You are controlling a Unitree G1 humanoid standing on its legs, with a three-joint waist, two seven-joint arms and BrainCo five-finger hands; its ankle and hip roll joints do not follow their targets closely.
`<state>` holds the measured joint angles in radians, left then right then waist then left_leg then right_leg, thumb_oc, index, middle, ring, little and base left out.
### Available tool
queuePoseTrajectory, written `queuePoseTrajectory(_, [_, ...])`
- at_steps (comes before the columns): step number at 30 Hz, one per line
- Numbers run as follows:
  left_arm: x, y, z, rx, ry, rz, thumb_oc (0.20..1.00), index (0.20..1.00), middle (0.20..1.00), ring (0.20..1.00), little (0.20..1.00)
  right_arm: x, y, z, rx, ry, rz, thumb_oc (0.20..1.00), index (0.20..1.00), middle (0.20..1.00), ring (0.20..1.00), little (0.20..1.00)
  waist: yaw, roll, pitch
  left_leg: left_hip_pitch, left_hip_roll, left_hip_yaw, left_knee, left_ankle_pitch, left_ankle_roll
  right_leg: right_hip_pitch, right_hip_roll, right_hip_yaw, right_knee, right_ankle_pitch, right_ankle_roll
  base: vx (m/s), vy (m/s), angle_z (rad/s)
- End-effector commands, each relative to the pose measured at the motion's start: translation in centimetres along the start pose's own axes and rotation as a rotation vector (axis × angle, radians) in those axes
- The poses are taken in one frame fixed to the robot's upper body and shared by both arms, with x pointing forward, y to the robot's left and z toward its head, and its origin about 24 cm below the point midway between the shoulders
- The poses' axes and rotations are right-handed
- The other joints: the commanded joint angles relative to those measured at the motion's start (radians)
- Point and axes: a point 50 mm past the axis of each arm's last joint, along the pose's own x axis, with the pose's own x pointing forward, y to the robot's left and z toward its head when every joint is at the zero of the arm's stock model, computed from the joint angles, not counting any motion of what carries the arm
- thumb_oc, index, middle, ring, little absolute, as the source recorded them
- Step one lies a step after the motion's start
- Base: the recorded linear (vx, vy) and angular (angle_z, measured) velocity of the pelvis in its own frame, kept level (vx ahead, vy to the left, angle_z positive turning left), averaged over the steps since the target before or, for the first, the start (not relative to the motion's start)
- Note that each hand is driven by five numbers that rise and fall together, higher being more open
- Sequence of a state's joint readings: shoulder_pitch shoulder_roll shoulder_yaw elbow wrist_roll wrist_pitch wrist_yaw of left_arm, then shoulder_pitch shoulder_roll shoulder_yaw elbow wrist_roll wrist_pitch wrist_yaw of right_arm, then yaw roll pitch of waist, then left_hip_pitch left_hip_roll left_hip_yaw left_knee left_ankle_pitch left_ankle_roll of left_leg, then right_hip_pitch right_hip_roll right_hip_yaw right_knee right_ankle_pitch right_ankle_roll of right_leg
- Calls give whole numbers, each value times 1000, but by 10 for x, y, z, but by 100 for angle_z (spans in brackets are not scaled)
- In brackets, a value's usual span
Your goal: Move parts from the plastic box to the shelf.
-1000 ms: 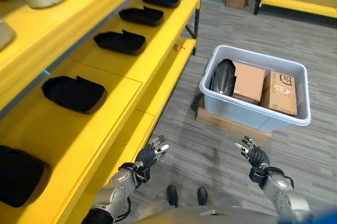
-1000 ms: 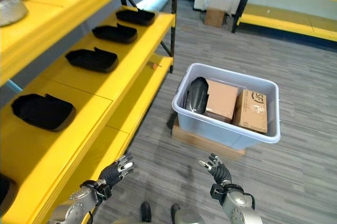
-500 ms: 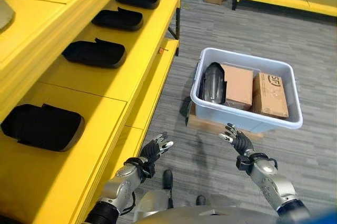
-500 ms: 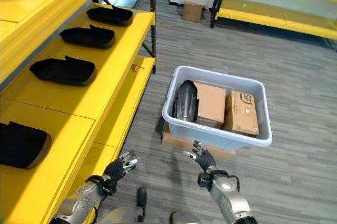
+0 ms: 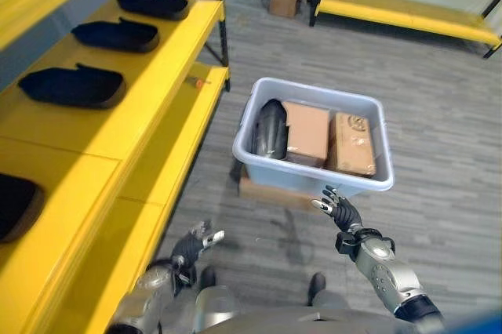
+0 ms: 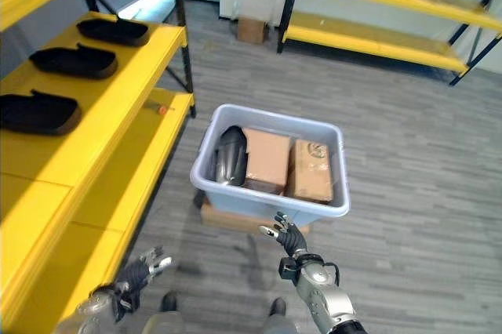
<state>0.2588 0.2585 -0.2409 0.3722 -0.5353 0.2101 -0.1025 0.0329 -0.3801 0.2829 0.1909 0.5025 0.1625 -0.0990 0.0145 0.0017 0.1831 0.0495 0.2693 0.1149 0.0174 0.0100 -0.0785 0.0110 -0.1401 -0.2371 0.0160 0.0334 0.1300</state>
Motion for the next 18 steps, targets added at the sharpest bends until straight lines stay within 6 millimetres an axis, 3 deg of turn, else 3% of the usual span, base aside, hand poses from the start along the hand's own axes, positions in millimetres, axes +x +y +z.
queuePoseTrajectory(1, [-6,6,58,154,-218,-6,1000,1000,1000,1000,1000,5,11,15,17,-58,42,1000,1000,1000,1000,1000,19,-63,24,25,-130,26,50,-113,45,-15,-46,20,52,-20,34,150,-284,-16])
queuePoseTrajectory(6, [-4,0,56,166,-204,-50,1000,1000,1000,1000,1000,2,-9,27,-15,-125,-40,1000,1000,1000,1000,1000,-1,-70,36,16,-70,52,94,-97,17,14,5,9,58,-60,-30,146,-319,6])
queuePoseTrajectory(9, [2,-4,62,177,-196,-82,1000,1000,1000,1000,1000,-4,-23,29,-27,-149,-109,1000,1000,1000,1000,1000,-57,-56,30,25,-57,193,151,-112,3,50,22,-34,30,-68,-39,120,-245,54])
queuePoseTrajectory(10, [3,-6,65,178,-199,-85,1000,1000,1000,1000,1000,-5,-24,29,-35,-150,-115,1000,1000,1000,1000,1000,-63,-53,29,15,-71,196,187,-113,3,55,27,-33,19,-65,-42,90,-143,96])
queuePoseTrajectory(11, [3,-7,67,174,-207,-83,1000,1000,1000,1000,1000,-5,-24,28,-36,-142,-108,1000,1000,1000,1000,1000,-59,-48,31,-8,-130,148,223,-145,26,56,34,-6,16,-64,-44,102,-105,52])
queuePoseTrajectory(12, [0,-4,66,150,-214,-67,1000,1000,1000,1000,1000,-3,-19,26,-42,-130,-79,1000,1000,1000,1000,1000,-35,-46,36,-26,-217,57,195,-150,65,43,49,40,30,-56,-52,167,-65,-28])
queuePoseTrajectory(13, [-3,-1,65,149,-214,-50,1000,1000,1000,1000,1000,-2,-14,25,-47,-122,-52,1000,1000,1000,1000,1000,-25,-42,35,-14,-223,20,132,-124,63,47,65,58,34,-64,-56,177,38,-126])
queuePoseTrajectory(16, [-3,-3,63,134,-221,-49,1000,1000,1000,1000,1000,-6,-12,22,5,-99,-44,1000,1000,1000,1000,1000,-32,-19,33,-18,-81,17,-45,57,-30,57,65,57,28,-91,-67,131,219,-108])
queuePoseTrajectory(18, [-1,-5,63,115,-239,-51,1000,1000,1000,1000,1000,-7,-16,22,19,-101,-85,1000,1000,1000,1000,1000,-37,-11,39,-41,-14,14,-90,129,-59,60,56,64,29,-105,-68,94,341,-7])
